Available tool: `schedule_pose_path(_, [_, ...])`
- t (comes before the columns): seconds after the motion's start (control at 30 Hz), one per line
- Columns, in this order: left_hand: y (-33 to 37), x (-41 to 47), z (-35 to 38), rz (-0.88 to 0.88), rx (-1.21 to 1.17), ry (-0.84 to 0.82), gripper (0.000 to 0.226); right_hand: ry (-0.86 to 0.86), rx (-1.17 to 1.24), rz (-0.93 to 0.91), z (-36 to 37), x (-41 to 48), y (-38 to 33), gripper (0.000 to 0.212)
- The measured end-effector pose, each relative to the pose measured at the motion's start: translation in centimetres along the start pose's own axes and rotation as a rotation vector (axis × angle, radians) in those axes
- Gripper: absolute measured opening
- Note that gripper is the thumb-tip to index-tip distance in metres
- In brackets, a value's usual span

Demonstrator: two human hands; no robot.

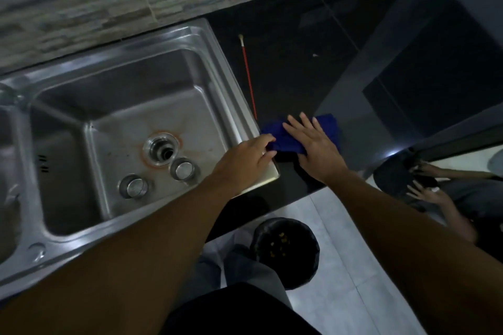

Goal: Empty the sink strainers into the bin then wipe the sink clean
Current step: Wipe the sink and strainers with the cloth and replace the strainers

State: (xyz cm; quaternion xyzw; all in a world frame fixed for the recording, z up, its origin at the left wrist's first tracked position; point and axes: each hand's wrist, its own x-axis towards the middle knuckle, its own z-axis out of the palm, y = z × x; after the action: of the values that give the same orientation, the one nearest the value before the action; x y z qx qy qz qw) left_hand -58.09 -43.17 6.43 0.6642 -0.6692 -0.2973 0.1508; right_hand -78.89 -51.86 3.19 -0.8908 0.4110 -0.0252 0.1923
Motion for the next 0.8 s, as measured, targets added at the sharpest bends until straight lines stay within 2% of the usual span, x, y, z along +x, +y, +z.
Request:
schedule_pose_path(0.2, [-5.7,-6.0,-3.4,-0.151,0.033,0.117,0.051,0.182,0.196,0.037,-1.0,-0.2,-5.6,0.073])
schedule_pose_path(0.33, [-9.9,-10.6,-6.3,-0.288,0.035,0.234,0.046,0.182,0.343,-0.073,-1.9,2.0,-12.1,0.074])
schedule_pose_path(0.43, [-13.6,-14.1,-8.6,-0.387,0.032,0.264,0.051,0.164,0.338,-0.179,-1.6,4.8,-17.6,0.075])
schedule_pose_path(0.53, [-17.6,-18.0,-10.6,-0.497,0.056,0.29,0.056,0.145,0.32,-0.263,0.1,7.7,-23.6,0.067])
schedule_pose_path(0.8, [-28.3,-29.1,-16.7,-0.643,0.043,0.322,0.057,0.044,0.397,-0.298,6.8,12.6,-40.4,0.063])
